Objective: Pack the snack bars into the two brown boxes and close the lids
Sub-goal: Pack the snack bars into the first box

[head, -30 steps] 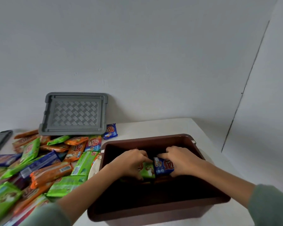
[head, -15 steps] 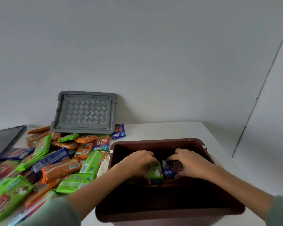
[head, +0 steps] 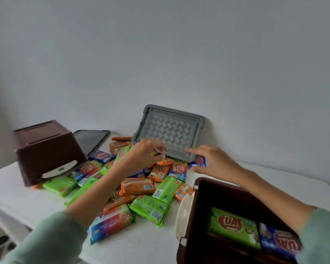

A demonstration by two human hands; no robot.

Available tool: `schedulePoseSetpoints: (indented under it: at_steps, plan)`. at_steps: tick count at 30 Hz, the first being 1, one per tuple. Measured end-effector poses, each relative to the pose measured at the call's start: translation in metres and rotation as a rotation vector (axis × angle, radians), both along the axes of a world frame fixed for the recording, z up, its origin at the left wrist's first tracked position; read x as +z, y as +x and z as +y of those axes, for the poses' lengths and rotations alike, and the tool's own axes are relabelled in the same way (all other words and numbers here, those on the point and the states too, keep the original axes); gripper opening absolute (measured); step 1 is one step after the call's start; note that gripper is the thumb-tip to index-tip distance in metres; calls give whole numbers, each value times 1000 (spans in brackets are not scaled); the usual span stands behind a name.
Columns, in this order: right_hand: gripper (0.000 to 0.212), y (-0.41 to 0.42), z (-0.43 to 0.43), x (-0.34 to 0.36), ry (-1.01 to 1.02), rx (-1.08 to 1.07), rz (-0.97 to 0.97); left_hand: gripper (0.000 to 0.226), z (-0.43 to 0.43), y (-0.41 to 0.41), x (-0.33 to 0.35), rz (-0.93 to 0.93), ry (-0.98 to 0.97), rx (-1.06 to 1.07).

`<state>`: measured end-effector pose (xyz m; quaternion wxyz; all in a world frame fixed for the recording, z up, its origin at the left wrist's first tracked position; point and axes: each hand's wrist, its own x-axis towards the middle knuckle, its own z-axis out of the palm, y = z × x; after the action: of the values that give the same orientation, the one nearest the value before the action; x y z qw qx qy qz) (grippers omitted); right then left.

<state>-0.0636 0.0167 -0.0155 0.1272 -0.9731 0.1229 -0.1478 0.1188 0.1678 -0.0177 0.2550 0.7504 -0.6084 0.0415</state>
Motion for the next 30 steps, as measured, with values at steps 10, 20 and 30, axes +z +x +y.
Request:
schedulePoseSetpoints:
  at_steps: [10,20,30]
  plan:
    - [69,167,64,-65,-111,378,422,63,115,81,-85,244,305,550]
    - [79,179,70,-100,-81,415,438,80,138,61,-121,153,171,612]
    - [81,181,64,-84,80,412,356,70,133,57,-106,104,20,569]
